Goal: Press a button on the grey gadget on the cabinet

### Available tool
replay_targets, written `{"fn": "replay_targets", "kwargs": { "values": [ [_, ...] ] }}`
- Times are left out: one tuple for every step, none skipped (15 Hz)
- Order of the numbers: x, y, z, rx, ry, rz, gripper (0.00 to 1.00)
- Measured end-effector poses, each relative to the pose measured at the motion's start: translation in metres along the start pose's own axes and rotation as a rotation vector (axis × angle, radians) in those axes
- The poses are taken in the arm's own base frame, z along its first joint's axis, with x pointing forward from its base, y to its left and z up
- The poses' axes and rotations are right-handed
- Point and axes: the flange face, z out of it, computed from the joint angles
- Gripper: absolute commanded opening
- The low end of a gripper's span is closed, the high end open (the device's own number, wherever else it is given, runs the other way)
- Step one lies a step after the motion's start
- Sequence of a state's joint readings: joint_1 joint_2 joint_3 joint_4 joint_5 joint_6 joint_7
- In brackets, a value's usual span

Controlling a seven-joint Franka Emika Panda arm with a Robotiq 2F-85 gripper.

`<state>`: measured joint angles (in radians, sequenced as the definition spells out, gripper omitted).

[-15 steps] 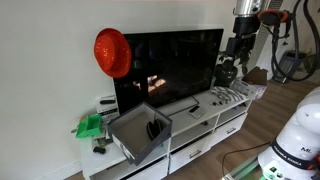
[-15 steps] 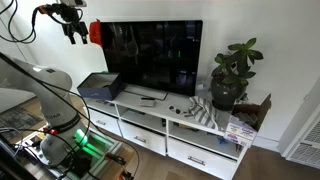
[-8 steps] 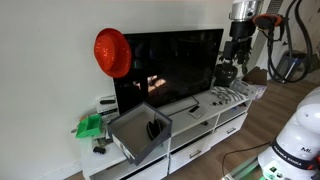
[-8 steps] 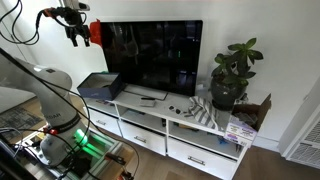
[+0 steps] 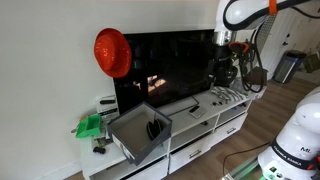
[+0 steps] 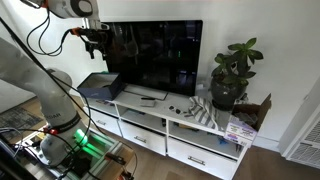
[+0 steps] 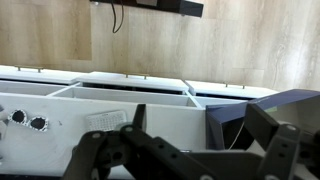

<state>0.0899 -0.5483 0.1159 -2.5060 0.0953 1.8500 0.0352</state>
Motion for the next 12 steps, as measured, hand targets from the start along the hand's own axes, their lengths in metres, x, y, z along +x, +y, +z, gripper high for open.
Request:
{"fn": "replay_targets", "kwargs": {
  "values": [
    [0.010, 0.007, 0.011, 0.010, 0.000, 0.006, 1.00],
    [0.019, 0.013, 0.022, 0.019, 0.000, 0.013, 1.00],
    [0.028, 0.020, 0.032, 0.028, 0.001, 0.022, 1.00],
    [0.038, 0.027, 0.044, 0.035, 0.005, 0.036, 1.00],
    [0.047, 0.033, 0.055, 0.041, 0.009, 0.050, 1.00],
    [0.056, 0.040, 0.066, 0.045, 0.013, 0.065, 1.00],
    [0.064, 0.046, 0.078, 0.048, 0.017, 0.079, 1.00],
    [0.071, 0.052, 0.089, 0.050, 0.024, 0.093, 1.00],
    [0.079, 0.057, 0.100, 0.050, 0.036, 0.106, 1.00],
    [0.085, 0.062, 0.110, 0.050, 0.049, 0.117, 1.00],
    [0.092, 0.067, 0.120, 0.049, 0.066, 0.127, 1.00],
    [0.098, 0.071, 0.129, 0.048, 0.086, 0.136, 1.00]
  ]
}}
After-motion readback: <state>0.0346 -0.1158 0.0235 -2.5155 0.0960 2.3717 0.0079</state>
